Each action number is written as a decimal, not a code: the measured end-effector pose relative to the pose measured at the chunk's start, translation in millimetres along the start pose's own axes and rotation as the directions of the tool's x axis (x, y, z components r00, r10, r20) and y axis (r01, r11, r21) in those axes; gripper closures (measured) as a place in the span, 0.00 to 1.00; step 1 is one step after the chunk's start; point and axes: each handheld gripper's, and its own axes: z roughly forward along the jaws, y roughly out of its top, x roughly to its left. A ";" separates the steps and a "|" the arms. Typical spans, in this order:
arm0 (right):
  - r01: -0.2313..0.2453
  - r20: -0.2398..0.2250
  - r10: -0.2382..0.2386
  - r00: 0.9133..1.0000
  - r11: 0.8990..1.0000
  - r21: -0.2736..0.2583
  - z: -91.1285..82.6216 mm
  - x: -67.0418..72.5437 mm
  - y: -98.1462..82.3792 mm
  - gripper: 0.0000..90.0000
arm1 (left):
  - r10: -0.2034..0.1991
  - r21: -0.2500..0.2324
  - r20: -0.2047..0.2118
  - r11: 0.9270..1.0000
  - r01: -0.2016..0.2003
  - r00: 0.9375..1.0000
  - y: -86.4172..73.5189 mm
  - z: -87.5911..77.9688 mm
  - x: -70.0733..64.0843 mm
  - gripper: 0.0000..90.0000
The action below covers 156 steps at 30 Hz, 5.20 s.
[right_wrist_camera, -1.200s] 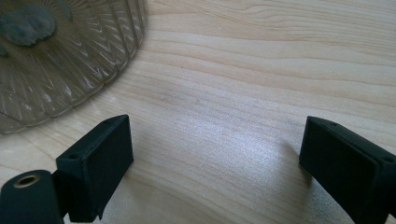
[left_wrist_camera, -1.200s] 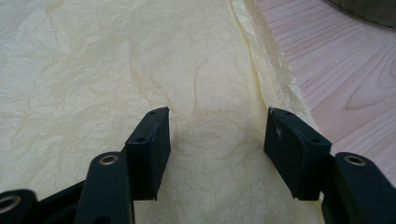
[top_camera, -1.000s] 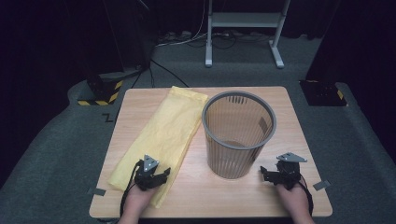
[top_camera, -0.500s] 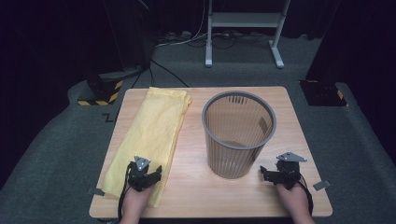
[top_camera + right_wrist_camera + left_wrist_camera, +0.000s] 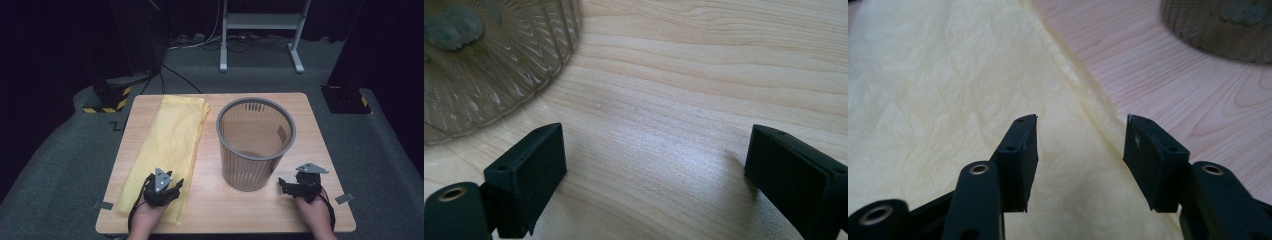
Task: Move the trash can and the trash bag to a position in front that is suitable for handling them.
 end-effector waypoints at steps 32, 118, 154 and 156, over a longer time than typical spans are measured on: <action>0.000 0.000 0.000 1.000 1.000 0.000 0.0 0.0 0.0 0.10 | -0.148 0.089 -0.048 0.984 0.152 0.988 -16.5 21.3 8.0 0.46; 0.019 -0.082 -0.017 0.996 0.999 0.029 31.7 79.6 69.2 0.41 | -0.068 0.047 0.057 0.997 0.065 0.996 -9.1 11.7 19.0 0.16; -0.005 -0.028 0.017 0.999 0.922 0.388 32.3 41.8 76.8 0.31 | -0.047 0.094 0.072 0.995 0.040 0.996 -10.7 16.5 16.9 0.16; -0.006 -0.034 0.022 0.999 0.909 0.418 33.0 39.8 78.0 0.30 | -0.044 0.097 0.077 0.995 0.037 0.996 -11.0 17.4 16.2 0.16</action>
